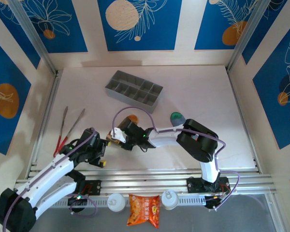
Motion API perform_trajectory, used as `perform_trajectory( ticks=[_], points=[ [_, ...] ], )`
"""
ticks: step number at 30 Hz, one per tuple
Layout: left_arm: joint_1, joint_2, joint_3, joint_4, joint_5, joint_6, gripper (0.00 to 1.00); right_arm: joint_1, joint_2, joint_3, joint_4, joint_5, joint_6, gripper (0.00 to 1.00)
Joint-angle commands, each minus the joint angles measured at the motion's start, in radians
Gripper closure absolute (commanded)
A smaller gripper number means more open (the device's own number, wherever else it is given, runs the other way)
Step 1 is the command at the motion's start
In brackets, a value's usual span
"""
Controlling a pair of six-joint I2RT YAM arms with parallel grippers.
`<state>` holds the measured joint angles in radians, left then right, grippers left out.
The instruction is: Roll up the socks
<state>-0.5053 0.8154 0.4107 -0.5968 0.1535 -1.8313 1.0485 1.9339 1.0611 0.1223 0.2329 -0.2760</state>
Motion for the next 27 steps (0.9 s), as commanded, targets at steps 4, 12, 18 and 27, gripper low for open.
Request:
perform_trajectory(
  ticks=[4,12,18,27],
  points=[
    [0.013,0.096,0.054,0.073,0.014,-0.18,0.18,0.015,0.023,-0.127,0.02,0.175,-0.233,1.0],
    [0.026,0.012,0.064,0.02,-0.116,-0.208,0.15,0.104,0.036,-0.15,0.119,0.257,-0.323,1.0],
    [0.051,0.063,0.027,0.122,-0.08,-0.172,0.15,0.137,0.05,-0.146,0.137,0.272,-0.323,1.0],
    [0.095,0.307,0.025,0.447,-0.023,-0.04,0.19,0.139,0.046,-0.153,0.136,0.266,-0.316,1.0]
  ],
)
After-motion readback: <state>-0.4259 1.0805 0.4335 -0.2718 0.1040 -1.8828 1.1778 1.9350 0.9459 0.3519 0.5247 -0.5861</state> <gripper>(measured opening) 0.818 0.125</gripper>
